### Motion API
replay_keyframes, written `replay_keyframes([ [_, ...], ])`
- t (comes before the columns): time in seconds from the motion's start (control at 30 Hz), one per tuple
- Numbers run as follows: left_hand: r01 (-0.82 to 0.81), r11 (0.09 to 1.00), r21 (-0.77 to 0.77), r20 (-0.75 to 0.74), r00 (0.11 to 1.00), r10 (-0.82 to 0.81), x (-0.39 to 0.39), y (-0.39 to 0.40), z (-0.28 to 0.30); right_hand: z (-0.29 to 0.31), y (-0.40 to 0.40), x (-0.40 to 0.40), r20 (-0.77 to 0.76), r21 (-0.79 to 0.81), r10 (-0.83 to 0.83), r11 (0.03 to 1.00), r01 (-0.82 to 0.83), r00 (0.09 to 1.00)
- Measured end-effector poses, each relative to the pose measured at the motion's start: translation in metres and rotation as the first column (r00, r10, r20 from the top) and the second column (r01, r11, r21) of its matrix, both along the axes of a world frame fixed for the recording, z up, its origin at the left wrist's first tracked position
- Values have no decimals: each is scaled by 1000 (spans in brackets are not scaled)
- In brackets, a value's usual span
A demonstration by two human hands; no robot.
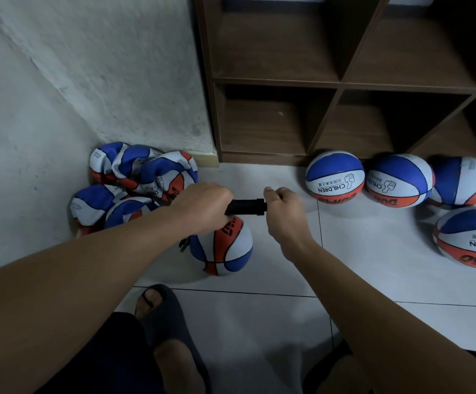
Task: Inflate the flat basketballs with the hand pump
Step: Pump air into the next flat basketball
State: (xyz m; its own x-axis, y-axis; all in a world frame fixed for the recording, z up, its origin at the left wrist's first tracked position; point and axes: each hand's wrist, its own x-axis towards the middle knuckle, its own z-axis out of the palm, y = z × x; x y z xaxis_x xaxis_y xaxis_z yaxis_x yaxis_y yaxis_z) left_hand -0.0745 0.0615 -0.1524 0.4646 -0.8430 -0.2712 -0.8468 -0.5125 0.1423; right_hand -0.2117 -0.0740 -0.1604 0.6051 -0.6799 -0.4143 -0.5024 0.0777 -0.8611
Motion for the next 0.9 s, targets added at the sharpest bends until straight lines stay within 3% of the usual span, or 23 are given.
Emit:
replay_keyframes([
  [0.27, -4, 1000, -14, -36, 999, 4, 3, 7, -5, -5, -14, -3, -71, 23, 18, 1000, -17, 997],
  [0.5, -82, 997, 7, 4, 997, 81, 32, 21, -6, -6, -65, -15, -54, 144, -309, 939, 313, 950],
  [0.57, -73, 997, 24, -12, 997, 73, 25, 16, -7, -7, -57, -11, -18, 111, -362, 926, 361, 932],
  [0.73, -50, 999, -1, 0, 999, 50, 13, 2, -10, -1, -26, -1, -7, -73, -185, 980, 184, 983],
  [0.9, -18, 999, 50, 7, 1000, 18, 3, -7, -4, -9, -8, 6, -21, -39, -76, 996, 76, 997],
])
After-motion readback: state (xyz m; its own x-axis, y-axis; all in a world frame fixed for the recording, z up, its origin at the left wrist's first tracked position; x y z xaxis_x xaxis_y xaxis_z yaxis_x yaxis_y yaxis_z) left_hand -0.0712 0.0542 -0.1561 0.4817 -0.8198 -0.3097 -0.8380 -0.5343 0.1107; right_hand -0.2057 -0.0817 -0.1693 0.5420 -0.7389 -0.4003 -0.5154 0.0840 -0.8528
